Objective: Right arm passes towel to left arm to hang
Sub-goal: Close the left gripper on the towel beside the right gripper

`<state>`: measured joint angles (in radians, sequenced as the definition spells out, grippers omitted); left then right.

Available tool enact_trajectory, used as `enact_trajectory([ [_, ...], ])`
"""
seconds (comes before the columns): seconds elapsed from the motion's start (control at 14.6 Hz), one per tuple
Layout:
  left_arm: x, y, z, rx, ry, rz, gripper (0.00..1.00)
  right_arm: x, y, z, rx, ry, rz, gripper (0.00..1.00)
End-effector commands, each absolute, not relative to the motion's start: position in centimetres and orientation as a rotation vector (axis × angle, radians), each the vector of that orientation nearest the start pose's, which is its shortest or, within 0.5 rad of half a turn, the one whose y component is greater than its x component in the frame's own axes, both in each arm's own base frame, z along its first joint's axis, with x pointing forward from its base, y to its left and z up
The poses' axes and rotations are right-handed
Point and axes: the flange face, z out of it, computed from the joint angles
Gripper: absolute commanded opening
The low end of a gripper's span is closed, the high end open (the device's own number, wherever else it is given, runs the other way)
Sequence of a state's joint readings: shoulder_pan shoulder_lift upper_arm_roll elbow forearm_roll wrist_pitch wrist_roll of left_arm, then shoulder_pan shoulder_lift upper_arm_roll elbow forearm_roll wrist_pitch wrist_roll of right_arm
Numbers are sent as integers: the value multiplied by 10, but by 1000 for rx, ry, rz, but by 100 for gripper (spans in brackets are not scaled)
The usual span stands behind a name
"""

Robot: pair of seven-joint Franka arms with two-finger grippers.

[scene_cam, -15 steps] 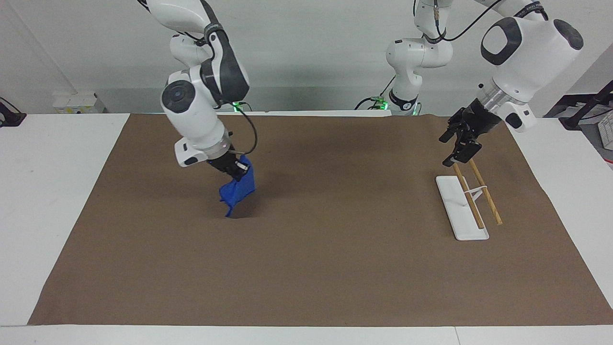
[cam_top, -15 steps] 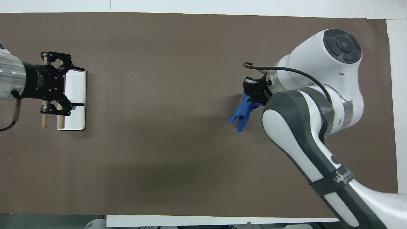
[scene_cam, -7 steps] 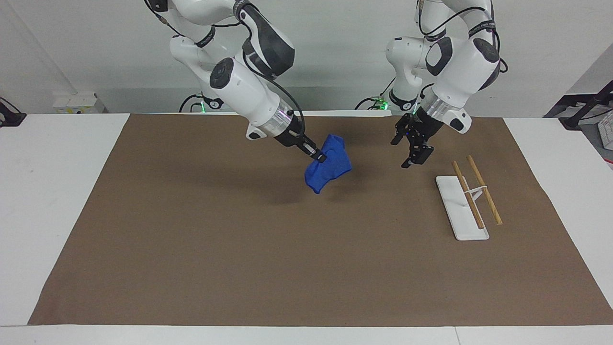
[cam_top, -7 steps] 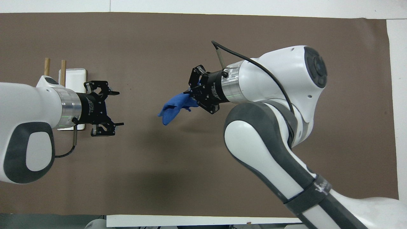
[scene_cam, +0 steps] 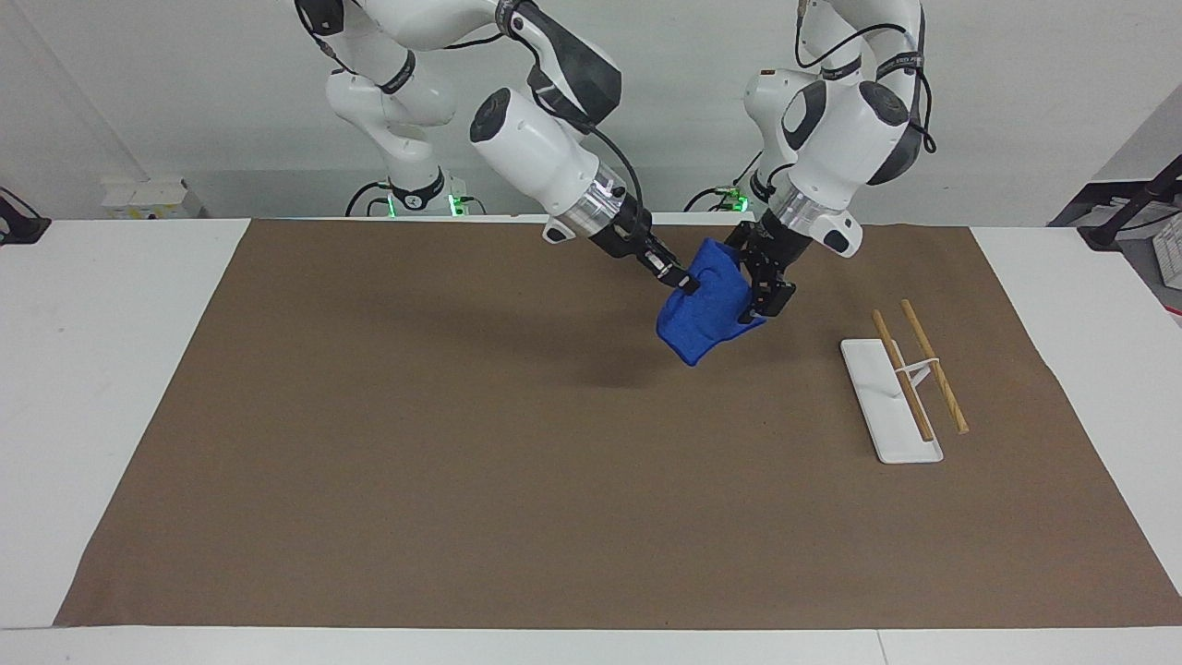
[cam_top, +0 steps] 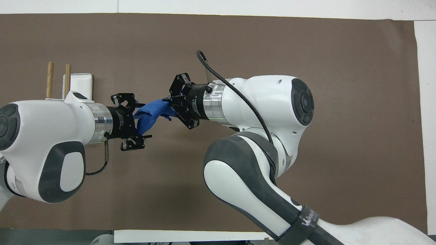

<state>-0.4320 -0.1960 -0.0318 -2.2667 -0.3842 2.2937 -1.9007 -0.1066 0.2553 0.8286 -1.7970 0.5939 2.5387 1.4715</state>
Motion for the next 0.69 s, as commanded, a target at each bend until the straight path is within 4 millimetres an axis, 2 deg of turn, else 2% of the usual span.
enact_trajectory([
  [0.0, 451, -234, 455, 1848, 2084, -282, 88, 526, 397, 509, -1896, 1358, 442, 0],
  [0.07, 453, -233, 455, 1840, 2085, -277, 83, 526, 397, 509, -1896, 1358, 442, 0],
  [0.48, 461, -230, 448, 1852, 2063, -254, 17, 526, 397, 509, -1899, 1352, 439, 0],
  [0.55, 463, -228, 448, 1868, 2047, -249, 7, 526, 397, 509, -1900, 1350, 438, 0],
  [0.62, 466, -223, 449, 1881, 2035, -242, 2, 527, 396, 509, -1899, 1351, 437, 0],
])
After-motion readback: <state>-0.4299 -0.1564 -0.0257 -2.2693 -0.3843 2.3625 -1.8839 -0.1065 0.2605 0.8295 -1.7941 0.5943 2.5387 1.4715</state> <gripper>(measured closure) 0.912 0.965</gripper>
